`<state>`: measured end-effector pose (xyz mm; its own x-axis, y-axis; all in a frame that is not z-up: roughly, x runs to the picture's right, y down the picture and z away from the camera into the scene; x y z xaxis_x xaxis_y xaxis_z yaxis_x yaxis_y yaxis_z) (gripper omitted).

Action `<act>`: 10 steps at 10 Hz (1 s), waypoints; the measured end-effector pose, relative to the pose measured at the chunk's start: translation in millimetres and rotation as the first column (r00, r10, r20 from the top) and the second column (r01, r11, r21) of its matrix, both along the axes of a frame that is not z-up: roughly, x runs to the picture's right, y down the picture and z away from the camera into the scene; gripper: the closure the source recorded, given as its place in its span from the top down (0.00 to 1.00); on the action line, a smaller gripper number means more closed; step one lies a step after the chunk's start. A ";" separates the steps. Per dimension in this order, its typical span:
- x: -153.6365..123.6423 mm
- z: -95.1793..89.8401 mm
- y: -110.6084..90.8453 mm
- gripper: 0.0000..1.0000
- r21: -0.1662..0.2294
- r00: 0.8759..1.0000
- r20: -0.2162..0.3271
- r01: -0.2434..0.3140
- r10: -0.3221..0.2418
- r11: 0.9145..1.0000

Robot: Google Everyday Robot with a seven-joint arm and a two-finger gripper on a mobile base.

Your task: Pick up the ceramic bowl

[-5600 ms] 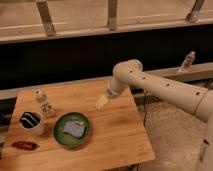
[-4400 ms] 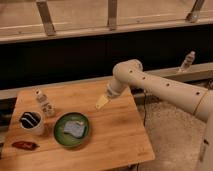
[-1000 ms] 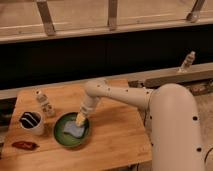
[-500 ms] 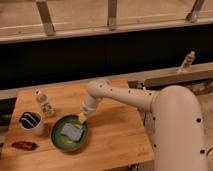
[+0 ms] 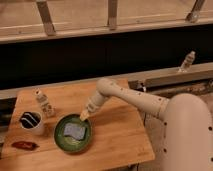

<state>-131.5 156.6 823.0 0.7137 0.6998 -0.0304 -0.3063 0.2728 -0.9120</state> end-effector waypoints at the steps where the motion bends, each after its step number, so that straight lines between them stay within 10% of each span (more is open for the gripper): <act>1: 0.2 -10.6 -15.6 0.00 0.009 0.999 0.041 -0.020 0.020 1.000; 8: 34.2 -55.9 -116.9 0.00 0.207 0.997 0.014 -0.075 0.074 0.975; 10: 36.9 -57.1 -118.6 0.00 0.211 0.997 0.009 -0.080 0.080 0.974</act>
